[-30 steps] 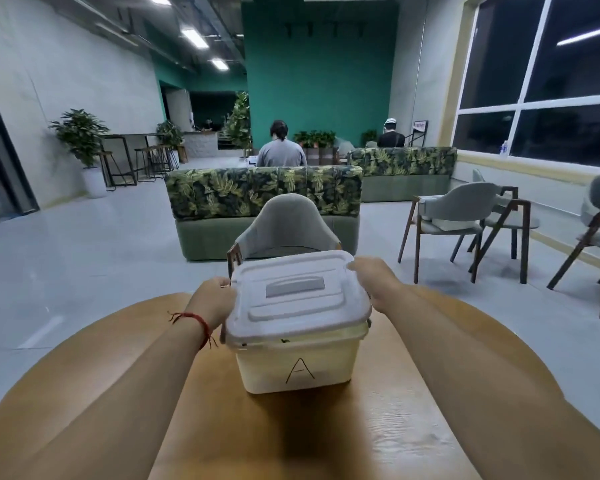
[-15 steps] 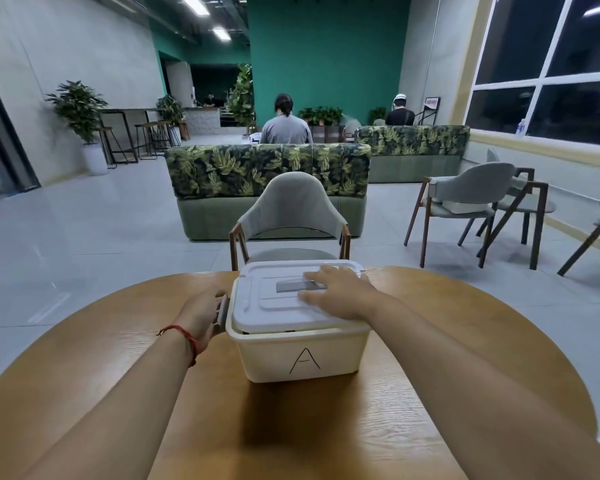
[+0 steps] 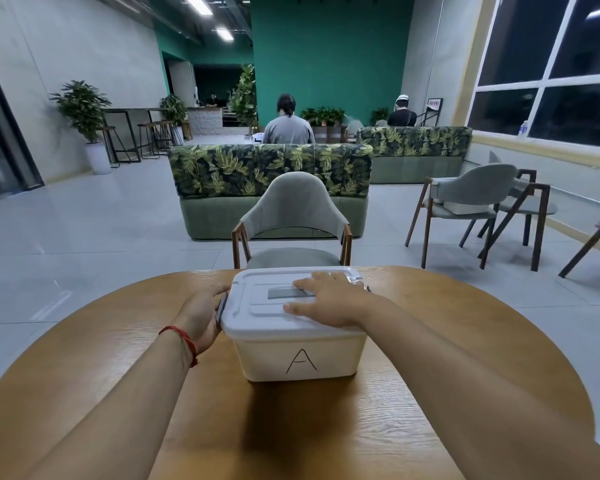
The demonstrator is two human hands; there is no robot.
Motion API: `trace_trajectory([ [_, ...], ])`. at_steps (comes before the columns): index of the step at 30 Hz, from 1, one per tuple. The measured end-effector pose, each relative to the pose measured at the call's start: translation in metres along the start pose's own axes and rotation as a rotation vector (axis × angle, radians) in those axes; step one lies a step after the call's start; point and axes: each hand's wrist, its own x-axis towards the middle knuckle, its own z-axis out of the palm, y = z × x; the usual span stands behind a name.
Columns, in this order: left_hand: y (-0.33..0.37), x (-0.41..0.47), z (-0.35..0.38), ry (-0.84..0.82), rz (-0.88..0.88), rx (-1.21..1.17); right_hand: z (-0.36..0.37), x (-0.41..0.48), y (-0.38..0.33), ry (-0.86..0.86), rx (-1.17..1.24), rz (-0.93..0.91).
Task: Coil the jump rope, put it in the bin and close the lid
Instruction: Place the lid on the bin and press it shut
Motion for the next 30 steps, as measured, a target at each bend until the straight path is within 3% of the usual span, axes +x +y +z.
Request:
trace_trajectory([
  [5,0.01,-0.004,-0.002,0.075,0.023,-0.063,0.004,-0.003,-0.005,-0.046,-0.059,0.006],
  [8,0.015,-0.008,0.006,0.069,0.053,0.019,0.004,-0.002,-0.005,-0.055,-0.08,0.0],
  [12,0.014,-0.015,0.029,0.104,0.221,0.358,0.004,-0.001,-0.007,-0.057,-0.091,0.004],
  [15,0.01,-0.015,0.04,0.083,0.319,0.832,0.005,-0.005,-0.006,-0.066,-0.064,-0.015],
  [17,0.004,-0.01,0.049,0.094,0.47,1.258,0.002,-0.014,0.005,0.03,0.109,-0.01],
  [19,0.002,-0.007,0.058,0.014,0.604,1.608,0.0,-0.022,0.026,0.281,0.422,0.106],
  [21,0.002,0.001,0.062,-0.163,0.543,1.668,0.0,-0.035,0.049,0.484,0.676,0.327],
  [23,0.001,0.005,0.061,-0.207,0.479,1.67,0.009,-0.044,0.066,0.424,0.991,0.541],
  [26,0.0,0.003,0.062,-0.198,0.485,1.709,0.02,-0.046,0.07,0.298,1.403,0.583],
  [30,0.001,-0.001,0.066,-0.187,0.461,1.695,0.009,-0.044,0.05,0.479,1.417,0.592],
])
